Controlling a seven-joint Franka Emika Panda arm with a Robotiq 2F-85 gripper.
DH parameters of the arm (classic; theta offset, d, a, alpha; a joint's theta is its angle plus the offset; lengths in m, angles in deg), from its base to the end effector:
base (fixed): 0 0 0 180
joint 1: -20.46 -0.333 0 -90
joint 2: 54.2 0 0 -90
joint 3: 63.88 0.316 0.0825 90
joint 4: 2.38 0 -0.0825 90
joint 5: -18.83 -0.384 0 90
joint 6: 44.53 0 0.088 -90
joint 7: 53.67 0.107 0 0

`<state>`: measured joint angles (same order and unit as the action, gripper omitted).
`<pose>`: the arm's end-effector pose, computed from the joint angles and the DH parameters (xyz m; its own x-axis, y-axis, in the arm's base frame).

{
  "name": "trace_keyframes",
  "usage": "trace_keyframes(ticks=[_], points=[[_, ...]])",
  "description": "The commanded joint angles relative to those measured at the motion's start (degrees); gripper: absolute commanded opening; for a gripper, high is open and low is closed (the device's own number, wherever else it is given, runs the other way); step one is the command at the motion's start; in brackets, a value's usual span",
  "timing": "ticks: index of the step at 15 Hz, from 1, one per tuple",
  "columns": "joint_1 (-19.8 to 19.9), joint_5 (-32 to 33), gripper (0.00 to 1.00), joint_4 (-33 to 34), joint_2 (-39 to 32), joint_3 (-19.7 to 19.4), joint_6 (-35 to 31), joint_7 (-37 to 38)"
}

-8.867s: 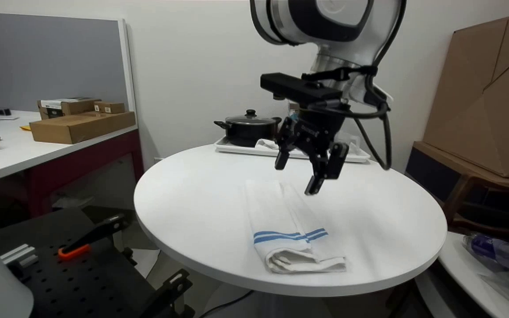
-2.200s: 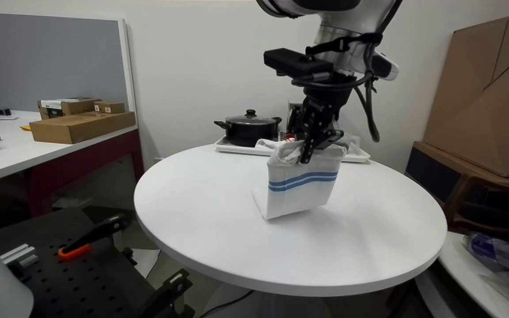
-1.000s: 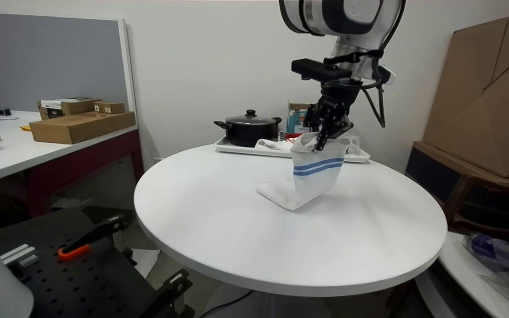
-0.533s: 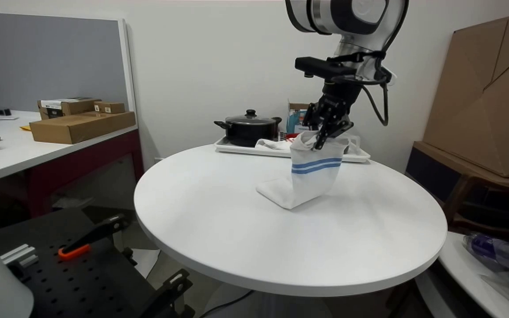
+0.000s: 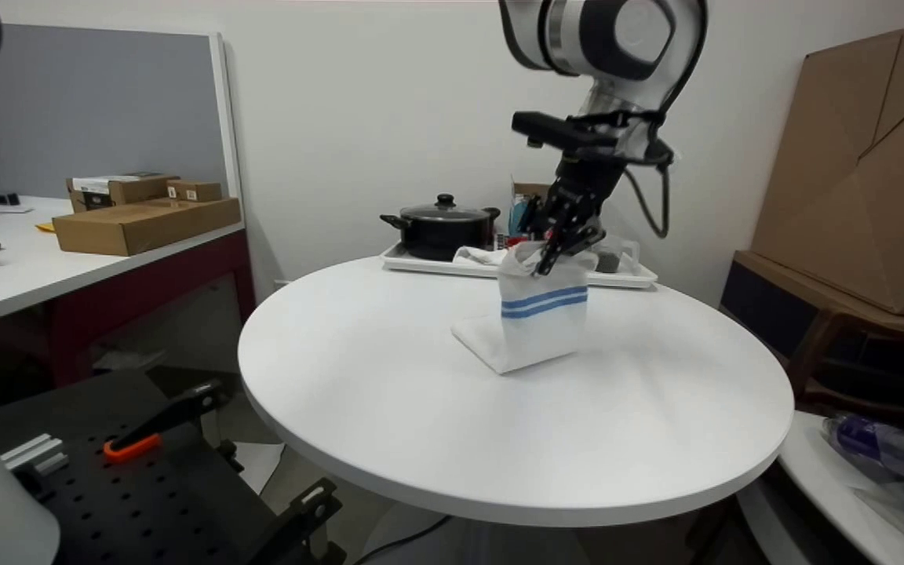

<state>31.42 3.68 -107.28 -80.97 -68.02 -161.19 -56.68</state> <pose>0.5994 -0.1441 0.2598 0.9133 -0.3162 -0.2567 -0.3662 -0.9134 -0.1776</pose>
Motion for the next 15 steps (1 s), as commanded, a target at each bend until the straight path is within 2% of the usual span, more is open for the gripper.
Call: trace_keyframes(ticks=[1, 4, 5, 10, 12, 15], points=[[-0.6, 0.0, 0.08, -0.9, -1.3, 0.8, -0.9, -0.1], [-1.9, 0.1, 0.08, -1.4, -3.7, 1.5, -2.7, 0.0], [-1.8, 0.1, 0.03, -1.4, -3.7, 1.5, -2.7, 0.0], [-1.0, -1.2, 0.03, -2.0, -3.6, 0.5, -6.2, 2.8], [-0.4, -0.4, 0.03, 1.2, -6.8, 0.0, -5.4, 3.5], [-1.6, -0.6, 0.03, 2.0, -11.1, 0.6, -7.6, 5.7]])
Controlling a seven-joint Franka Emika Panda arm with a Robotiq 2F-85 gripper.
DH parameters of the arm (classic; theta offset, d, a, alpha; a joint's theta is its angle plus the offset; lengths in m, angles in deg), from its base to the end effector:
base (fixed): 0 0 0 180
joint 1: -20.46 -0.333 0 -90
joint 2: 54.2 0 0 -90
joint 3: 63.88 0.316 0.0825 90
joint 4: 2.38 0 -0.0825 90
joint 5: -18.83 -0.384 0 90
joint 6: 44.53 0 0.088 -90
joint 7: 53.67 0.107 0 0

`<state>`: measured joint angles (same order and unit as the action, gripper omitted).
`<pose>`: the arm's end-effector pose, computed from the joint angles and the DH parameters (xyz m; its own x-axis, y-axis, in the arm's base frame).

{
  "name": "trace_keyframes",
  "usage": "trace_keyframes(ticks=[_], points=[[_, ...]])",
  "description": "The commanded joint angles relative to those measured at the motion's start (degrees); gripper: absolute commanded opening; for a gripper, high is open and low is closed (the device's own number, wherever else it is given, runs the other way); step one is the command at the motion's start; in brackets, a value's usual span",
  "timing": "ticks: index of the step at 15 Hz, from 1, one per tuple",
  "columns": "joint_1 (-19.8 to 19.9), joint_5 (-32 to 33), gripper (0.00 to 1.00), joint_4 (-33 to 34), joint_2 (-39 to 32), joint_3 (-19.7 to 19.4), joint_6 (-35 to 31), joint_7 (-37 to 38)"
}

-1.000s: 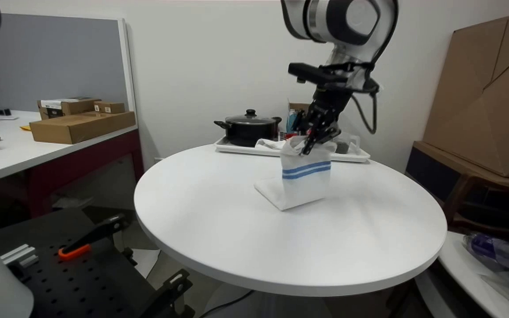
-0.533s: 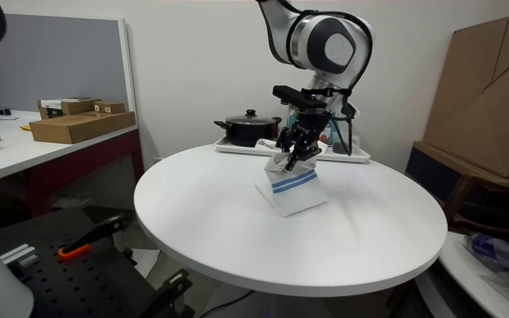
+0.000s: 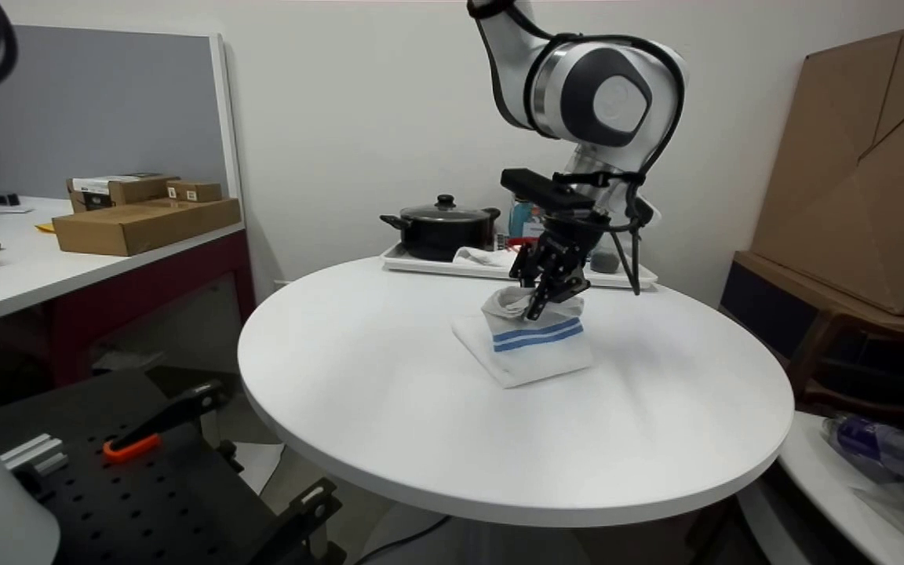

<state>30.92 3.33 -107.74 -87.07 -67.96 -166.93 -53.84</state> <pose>0.5985 -0.1415 0.1967 0.8844 -0.3744 -0.2785 -0.4234 -0.8948 -0.1417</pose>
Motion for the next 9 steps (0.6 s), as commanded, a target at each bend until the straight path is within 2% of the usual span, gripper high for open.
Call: trace_keyframes(ticks=[1, 5, 9], points=[[-1.7, -0.2, 0.03, 3.1, -6.8, 0.8, -2.6, 3.8], [-3.5, -0.5, 0.03, 6.6, -13.0, 2.2, -3.5, 7.8], [-4.1, -1.3, 0.03, 8.6, -13.1, 3.1, -2.3, 10.2]])
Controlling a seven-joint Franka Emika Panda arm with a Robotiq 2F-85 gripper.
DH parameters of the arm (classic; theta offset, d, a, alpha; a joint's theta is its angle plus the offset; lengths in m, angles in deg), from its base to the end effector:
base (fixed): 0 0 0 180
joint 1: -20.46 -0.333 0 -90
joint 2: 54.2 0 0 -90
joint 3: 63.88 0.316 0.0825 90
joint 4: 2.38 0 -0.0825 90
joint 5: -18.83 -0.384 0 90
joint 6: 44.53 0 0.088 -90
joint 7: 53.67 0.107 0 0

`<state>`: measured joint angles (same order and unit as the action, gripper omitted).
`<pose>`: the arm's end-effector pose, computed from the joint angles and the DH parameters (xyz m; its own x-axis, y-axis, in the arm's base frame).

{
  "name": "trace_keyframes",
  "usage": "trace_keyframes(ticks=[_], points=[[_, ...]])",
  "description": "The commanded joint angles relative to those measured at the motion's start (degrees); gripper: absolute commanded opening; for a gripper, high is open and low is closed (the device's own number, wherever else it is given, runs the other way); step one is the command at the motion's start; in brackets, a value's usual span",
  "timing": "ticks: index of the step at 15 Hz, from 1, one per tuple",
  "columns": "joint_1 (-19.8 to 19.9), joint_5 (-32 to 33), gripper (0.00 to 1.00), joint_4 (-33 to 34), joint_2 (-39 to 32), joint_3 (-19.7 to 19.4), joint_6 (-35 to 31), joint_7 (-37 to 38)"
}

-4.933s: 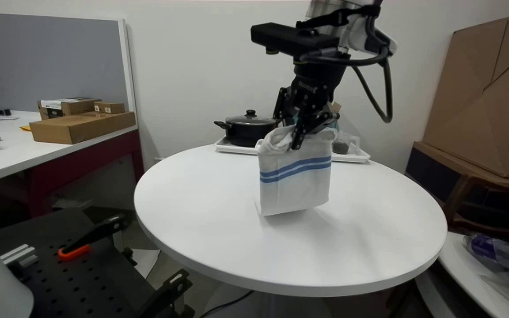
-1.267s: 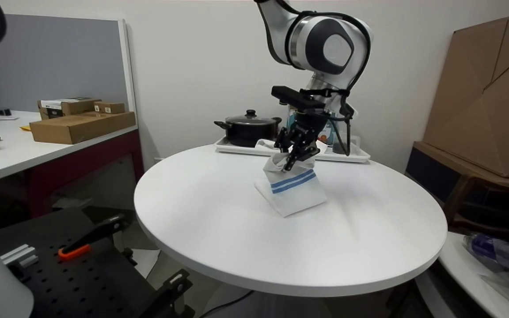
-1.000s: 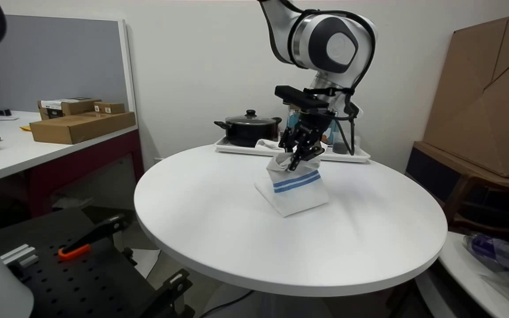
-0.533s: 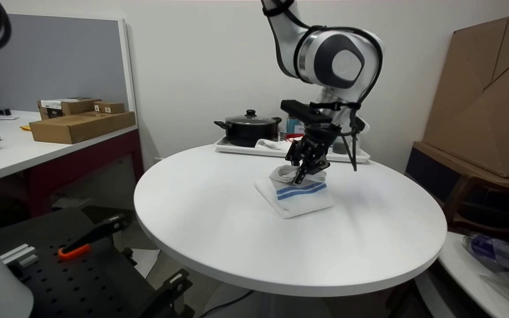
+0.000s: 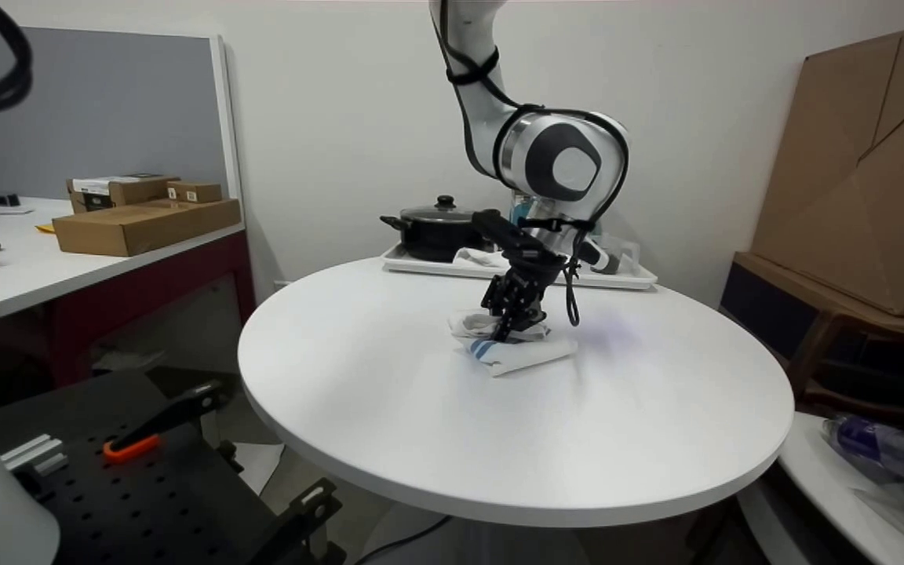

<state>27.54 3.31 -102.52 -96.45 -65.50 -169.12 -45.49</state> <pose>0.6199 -0.0838 0.1296 0.8445 -0.4198 -0.3326 -0.4739 -0.8750 -0.0987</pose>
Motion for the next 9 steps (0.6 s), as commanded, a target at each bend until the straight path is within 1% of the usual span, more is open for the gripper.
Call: trace_keyframes(ticks=[1, 2, 3, 5, 6, 8, 9], points=[[-0.8, -1.3, 0.05, 3.8, -3.6, 0.7, 0.7, 2.4], [-0.7, -1.4, 0.33, 4.0, -3.3, 0.9, 1.5, 2.5], [-0.6, -1.6, 0.34, 4.1, -3.2, 1.0, 1.6, 2.8], [0.0, -2.0, 0.48, 4.2, -2.5, 1.3, 2.3, 1.9], [0.0, -2.1, 0.57, 4.2, -2.2, 1.2, 2.3, 1.6], [0.0, -2.1, 0.7, 3.7, -1.2, 1.2, 2.2, 1.5], [0.1, -1.9, 0.78, 3.5, -0.7, 1.3, 2.3, 0.9]])
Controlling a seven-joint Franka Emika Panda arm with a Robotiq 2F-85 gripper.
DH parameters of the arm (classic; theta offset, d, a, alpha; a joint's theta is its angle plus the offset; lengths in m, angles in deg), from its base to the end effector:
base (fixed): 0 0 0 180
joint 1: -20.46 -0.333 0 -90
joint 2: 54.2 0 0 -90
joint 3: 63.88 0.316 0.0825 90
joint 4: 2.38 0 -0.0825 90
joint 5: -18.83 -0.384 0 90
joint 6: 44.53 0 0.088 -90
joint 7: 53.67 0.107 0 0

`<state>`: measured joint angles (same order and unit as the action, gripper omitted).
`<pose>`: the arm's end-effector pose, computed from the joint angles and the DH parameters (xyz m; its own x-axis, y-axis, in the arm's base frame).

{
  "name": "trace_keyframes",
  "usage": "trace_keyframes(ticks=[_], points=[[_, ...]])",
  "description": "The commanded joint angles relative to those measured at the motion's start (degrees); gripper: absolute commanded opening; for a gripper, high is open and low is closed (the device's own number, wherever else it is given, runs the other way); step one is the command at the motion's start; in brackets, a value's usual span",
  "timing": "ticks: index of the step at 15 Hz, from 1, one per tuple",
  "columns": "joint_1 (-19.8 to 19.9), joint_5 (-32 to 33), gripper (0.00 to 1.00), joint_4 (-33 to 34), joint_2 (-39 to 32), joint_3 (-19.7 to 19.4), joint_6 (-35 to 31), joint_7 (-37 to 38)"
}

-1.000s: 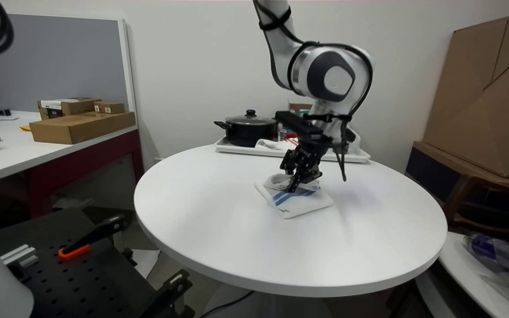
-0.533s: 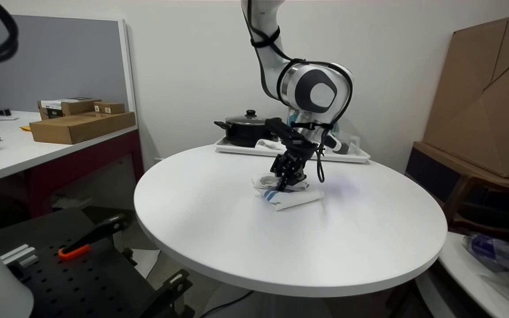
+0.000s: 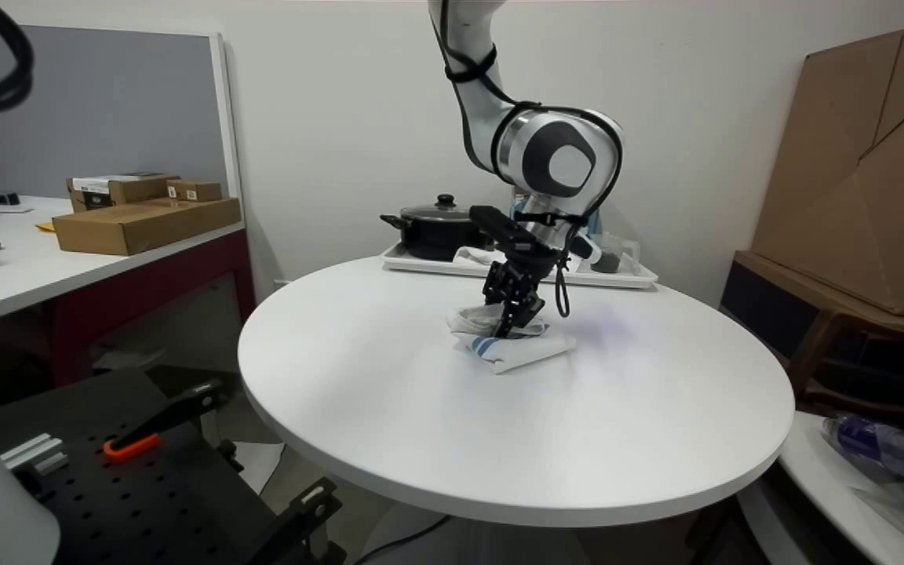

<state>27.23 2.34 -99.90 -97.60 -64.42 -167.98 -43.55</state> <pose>0.6326 -0.0691 0.1324 0.8356 -0.4323 -0.3389 -0.4928 -0.8625 -0.1150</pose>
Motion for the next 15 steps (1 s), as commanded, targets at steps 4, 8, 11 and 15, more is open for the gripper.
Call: trace_keyframes(ticks=[4, 8, 11, 15], points=[[0.3, -1.1, 1.0, -0.4, 3.6, 0.6, 0.2, -2.0], [1.7, -1.5, 1.0, 0.3, 9.5, 0.9, 1.9, -5.2], [2.7, -1.7, 1.0, -1.9, 15.6, 1.5, 4.4, -9.8], [3.3, 0.2, 1.0, -5.1, 23.6, 0.7, 16.1, -17.5]])
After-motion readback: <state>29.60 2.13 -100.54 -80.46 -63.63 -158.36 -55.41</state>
